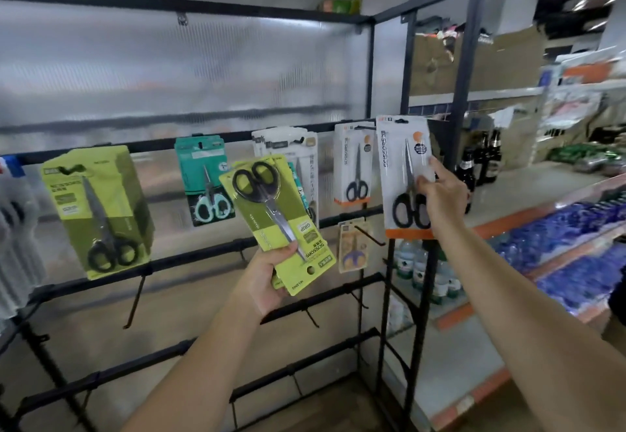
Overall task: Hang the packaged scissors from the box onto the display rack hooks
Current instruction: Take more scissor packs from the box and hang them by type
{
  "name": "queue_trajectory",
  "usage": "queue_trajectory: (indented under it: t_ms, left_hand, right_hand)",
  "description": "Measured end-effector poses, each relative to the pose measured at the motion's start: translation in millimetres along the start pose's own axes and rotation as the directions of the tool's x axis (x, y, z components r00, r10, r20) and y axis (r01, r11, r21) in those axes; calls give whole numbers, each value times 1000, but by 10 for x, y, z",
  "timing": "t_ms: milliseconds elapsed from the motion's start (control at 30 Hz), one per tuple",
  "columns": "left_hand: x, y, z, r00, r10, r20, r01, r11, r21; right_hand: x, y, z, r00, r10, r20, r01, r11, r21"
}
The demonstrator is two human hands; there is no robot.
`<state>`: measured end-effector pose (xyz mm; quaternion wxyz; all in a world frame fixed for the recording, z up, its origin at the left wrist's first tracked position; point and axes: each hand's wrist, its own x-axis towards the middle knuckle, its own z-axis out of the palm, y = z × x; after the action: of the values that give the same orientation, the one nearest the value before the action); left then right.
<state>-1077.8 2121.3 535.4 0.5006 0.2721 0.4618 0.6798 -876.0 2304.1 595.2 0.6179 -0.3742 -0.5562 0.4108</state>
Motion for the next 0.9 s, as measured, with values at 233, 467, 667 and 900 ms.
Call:
queue_trajectory:
  t_ms: [233,467,667,900]
  left_hand:
    - [147,66,113,999,12,-49,-12,1000,-4]
    - [275,66,71,995,7,-99,-6,1000,10]
    - [355,68,0,993,15,-118,-12,1000,29]
    - [463,70,-20,995,27,-97,-22,998,53]
  right_hand:
    - [410,39,61,995,25,101,-9,989,-147]
    - [591,293,66,997,16,73,-5,989,-150]
    - [669,513,34,997,72,24,-69,992,-104]
    - [874,573,237,997,15,76,3,972,-237]
